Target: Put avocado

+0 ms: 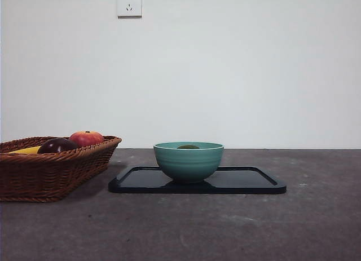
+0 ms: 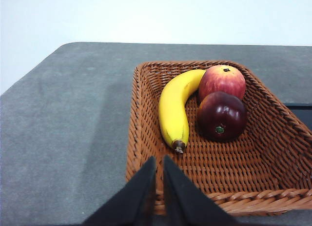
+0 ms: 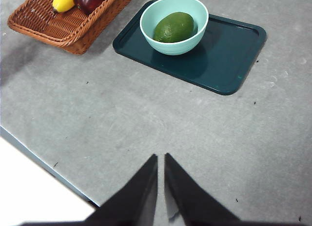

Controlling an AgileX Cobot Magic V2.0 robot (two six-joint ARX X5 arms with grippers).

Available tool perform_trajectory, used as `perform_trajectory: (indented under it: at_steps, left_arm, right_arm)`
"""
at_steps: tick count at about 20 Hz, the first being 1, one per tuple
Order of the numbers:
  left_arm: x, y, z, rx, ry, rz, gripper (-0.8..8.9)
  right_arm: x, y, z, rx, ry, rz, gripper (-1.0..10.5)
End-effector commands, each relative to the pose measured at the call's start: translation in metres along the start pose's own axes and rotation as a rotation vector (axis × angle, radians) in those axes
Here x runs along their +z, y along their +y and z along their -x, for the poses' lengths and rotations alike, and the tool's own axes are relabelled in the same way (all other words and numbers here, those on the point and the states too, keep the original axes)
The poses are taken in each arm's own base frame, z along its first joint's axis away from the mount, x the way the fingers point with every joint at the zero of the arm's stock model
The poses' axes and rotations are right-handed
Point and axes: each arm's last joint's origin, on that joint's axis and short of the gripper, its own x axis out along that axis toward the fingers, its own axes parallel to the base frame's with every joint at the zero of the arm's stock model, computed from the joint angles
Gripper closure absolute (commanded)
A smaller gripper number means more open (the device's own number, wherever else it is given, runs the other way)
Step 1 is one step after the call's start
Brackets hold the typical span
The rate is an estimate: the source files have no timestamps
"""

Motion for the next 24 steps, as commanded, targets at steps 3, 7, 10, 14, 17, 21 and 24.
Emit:
perform_trajectory:
  at_steps: [3,7,10,14,17,21,24]
  left_arm:
    - [-0.008,0.0,-0.002,-0.004,0.026,-0.014,7.9]
    - [-0.007,0.0,-0.002,-0.004,0.026,-0.014,7.9]
    - [-0.007,0.0,-0.002,-0.004,0.026,-0.014,7.9]
    - [-0.007,0.0,-0.002,-0.004,0.026,-0.014,7.9]
    - [-0.007,0.0,-0.002,-0.004,0.026,-0.014,7.9]
    - [-0.007,0.0,-0.002,-0.004,0.026,-0.014,7.9]
    - [-0.007,0.0,-0.002,-0.004,0.026,-0.014,7.9]
  right_arm:
    - [0.002,0.002,0.002,0.013,-0.012,0.014,9.3]
    - [0.002,0.002,0.002,0.013,-0.012,0.014,9.3]
    - [0.002,0.001,0.002,0.011,-0.015,0.012,9.3]
    - [0.003,-0.01,0.006,-0.112,-0.088,0.015,9.3]
    - [0.004,-0.025,-0.004,-0.267,-0.333,-0.024,9.3]
    - [-0.023,-0.054,-0.036,-0.396,-0.565,-0.019,9.3]
    - [-0.046,-0.071,-0.054,-0.439,-0.633,-0.028,9.3]
